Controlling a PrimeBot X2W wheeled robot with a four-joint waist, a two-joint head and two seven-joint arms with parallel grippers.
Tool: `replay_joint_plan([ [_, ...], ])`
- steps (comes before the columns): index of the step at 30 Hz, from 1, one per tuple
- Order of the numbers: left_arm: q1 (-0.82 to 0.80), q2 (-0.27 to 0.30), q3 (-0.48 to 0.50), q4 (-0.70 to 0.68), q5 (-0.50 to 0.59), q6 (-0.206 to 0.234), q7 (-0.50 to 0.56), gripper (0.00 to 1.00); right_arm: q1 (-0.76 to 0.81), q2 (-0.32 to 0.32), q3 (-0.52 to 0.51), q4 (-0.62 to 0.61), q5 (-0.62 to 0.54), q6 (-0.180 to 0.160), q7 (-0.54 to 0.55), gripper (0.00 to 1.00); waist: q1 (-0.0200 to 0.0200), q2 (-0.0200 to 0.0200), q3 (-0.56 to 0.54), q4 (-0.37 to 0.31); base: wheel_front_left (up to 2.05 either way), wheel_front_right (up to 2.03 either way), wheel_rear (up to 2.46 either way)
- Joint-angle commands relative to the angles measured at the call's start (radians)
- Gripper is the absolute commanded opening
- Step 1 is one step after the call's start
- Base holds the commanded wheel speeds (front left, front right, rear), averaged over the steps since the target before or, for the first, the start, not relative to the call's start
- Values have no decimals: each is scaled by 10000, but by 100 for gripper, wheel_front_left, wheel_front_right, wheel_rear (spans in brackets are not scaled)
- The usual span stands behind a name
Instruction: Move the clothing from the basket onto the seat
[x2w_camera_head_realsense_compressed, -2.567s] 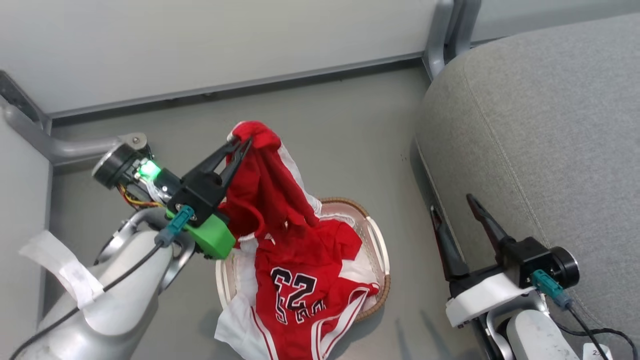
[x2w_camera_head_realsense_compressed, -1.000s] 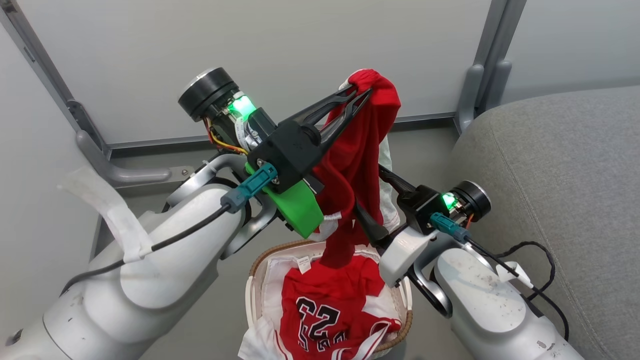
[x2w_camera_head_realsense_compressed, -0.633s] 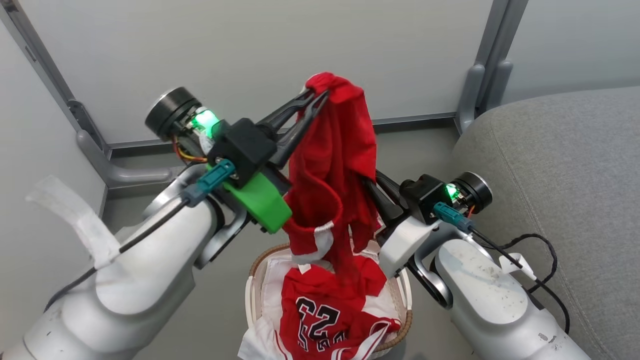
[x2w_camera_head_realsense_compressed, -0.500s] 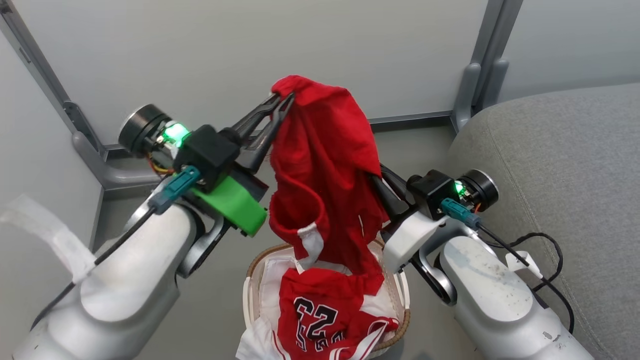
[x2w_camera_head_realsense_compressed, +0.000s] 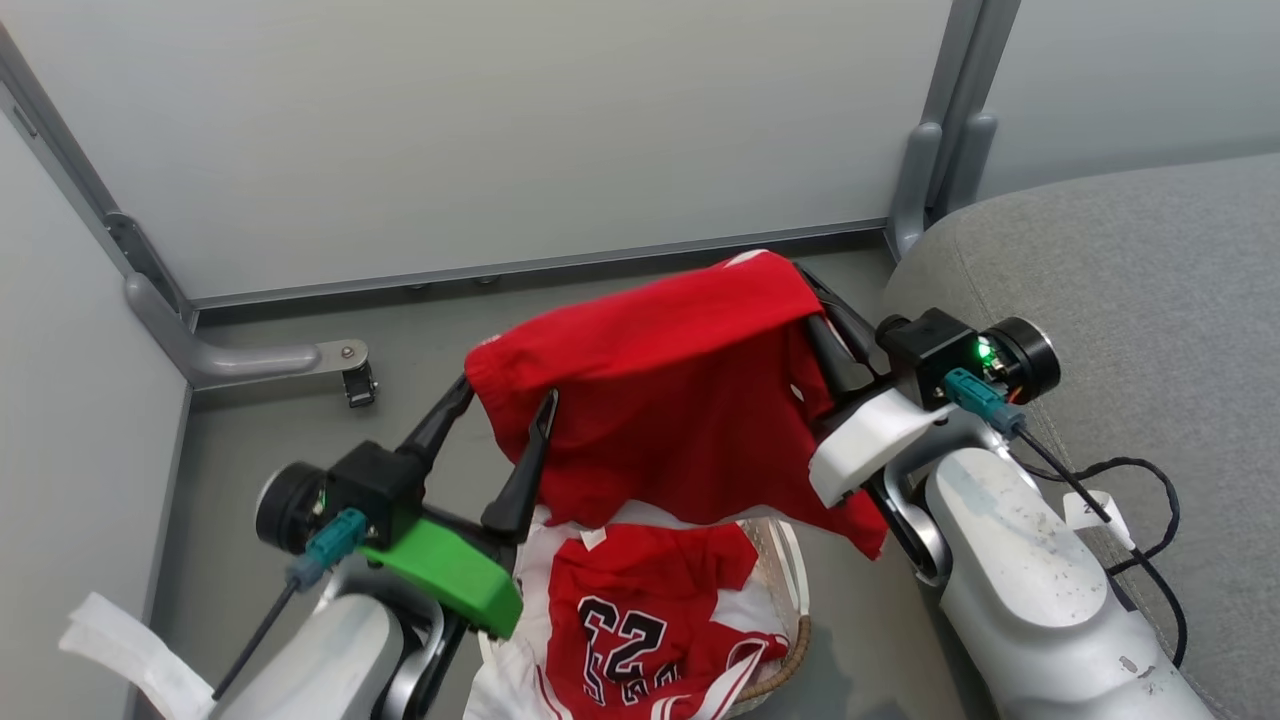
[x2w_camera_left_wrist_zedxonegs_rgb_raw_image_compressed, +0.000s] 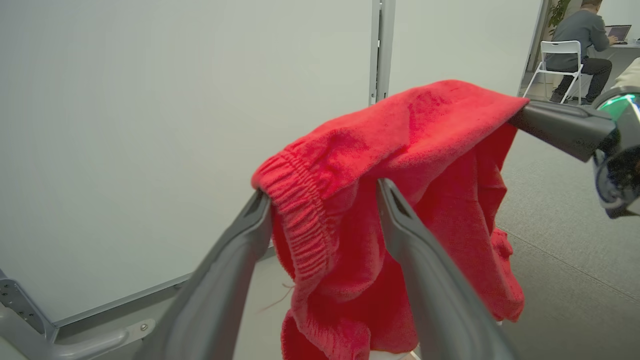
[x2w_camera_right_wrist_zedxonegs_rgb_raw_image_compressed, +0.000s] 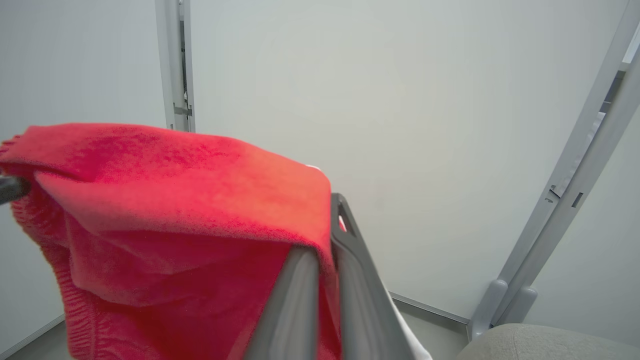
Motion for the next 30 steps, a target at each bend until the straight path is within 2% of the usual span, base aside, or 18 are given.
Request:
replay_joint_plan([
  [1,356,-72,77,77,-72,-3,-69,100,138,-52,-163,-85,-141,-5,-21,0,0,0,30,-67,0,0,0],
  [8,1485,-514,358,234,316,-302,-85,100,241,-49,-915,-232,-636,-6,-21,0,0,0,128,-319,0,0,0],
  [18,1816,-1113,702,372,1324,-777,-80,100,560,-45,-2320,-375,-1439,-6,-21,0,0,0,268,-848,0,0,0],
  [30,1395,-1360,956,518,2133,-1065,-82,100,388,-45,-2542,-925,-1660,-10,-23,0,0,0,1103,-2637,0,0,0],
])
